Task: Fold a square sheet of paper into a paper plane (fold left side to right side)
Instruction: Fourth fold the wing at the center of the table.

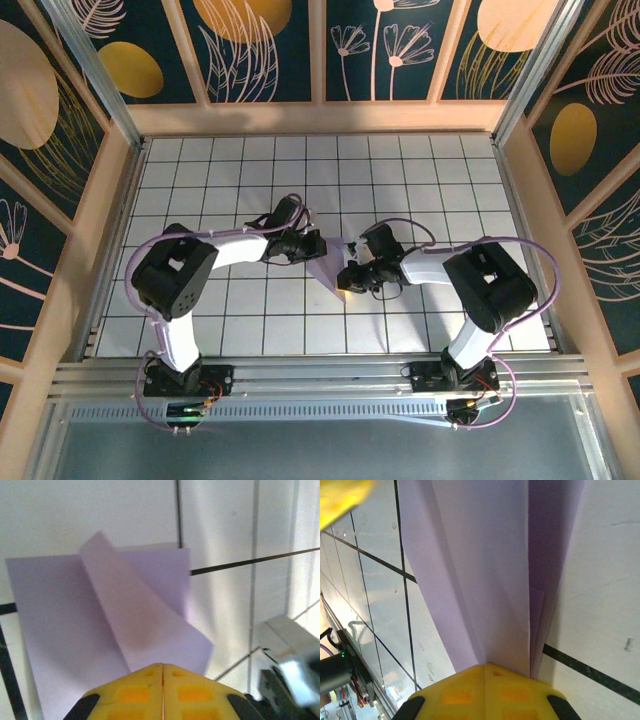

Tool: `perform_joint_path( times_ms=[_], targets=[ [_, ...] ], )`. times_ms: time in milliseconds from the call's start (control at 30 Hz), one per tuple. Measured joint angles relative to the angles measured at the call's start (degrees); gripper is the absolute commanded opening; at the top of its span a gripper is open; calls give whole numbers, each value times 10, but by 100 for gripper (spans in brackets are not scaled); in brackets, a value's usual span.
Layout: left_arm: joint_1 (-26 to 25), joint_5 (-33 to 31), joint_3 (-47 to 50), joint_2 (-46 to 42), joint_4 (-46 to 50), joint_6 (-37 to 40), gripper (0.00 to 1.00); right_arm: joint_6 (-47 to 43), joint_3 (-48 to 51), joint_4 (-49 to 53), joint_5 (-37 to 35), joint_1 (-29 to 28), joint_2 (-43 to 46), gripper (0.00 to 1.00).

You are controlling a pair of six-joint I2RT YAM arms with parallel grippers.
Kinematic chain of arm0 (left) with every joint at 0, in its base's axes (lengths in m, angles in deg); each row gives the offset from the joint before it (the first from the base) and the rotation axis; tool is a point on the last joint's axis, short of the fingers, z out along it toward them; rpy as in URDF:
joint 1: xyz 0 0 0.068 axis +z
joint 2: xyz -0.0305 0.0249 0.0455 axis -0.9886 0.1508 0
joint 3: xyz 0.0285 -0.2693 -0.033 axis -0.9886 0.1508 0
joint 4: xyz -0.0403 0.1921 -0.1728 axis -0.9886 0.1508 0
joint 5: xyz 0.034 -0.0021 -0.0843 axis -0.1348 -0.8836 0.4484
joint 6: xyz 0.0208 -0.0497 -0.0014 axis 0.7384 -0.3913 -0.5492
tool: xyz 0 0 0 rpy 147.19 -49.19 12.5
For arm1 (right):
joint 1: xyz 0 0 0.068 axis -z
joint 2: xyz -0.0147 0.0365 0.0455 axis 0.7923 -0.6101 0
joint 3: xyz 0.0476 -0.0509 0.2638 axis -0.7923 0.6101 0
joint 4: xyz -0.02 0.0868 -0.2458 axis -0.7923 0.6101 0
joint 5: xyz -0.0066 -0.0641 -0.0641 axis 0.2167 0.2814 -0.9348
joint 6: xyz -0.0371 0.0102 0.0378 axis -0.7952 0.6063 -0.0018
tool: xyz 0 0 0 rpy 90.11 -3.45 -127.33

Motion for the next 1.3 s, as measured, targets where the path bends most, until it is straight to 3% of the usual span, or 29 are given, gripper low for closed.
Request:
perform_joint_path(
  times_ms=[167,533,1300],
  targets=[
    [0,15,42,-41,-45,-14,2,-6,-3,7,0,0,-2,0],
    [-24,56,60,-9,-101,-50,0,-7,-5,9,-2,0,-2,0],
    [-26,34,40,48,-95,-50,0,-23,-24,46,-19,-5,-5,0]
  ],
)
